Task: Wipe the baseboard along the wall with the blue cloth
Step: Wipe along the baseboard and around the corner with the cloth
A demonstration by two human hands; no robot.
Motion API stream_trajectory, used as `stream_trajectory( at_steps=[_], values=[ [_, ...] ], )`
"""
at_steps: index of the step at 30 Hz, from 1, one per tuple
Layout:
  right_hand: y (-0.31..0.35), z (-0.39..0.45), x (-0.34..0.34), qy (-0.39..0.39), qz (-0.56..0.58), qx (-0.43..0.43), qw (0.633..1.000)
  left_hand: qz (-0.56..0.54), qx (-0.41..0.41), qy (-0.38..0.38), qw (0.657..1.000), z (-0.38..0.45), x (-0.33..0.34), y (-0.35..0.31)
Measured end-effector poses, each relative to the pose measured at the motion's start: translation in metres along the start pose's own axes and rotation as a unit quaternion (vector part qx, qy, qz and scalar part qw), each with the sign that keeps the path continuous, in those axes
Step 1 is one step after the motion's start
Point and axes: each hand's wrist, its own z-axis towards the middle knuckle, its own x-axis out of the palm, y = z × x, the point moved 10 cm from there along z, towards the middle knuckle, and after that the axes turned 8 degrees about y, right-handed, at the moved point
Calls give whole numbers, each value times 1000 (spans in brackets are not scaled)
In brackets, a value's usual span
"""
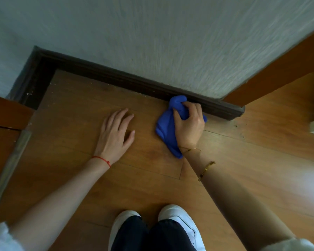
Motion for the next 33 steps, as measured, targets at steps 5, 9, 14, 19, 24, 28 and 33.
stream_trajectory(
  at_steps=[5,9,14,19,24,28,33],
  values=[
    [-42,-9,-48,-76,-3,58,995,17,9,-6,1000,0,4,4],
    [-40,-9,-41,-64,-7,84,994,24,12,-23,999,0,5,3],
    [12,0,18,-5,33,29,999,18,19,-38,999,0,2,4],
    [-8,-4,-11,-53,19,34,998,13,21,-38,999,0,3,5],
    [-13,-5,-10,-65,14,55,996,10,23,-47,999,0,0,4],
    [38,5,48,17,45,-23,999,5,25,-60,998,0,-1,5],
    [51,9,61,36,53,-40,997,4,26,-69,997,0,-1,6]
  ],
)
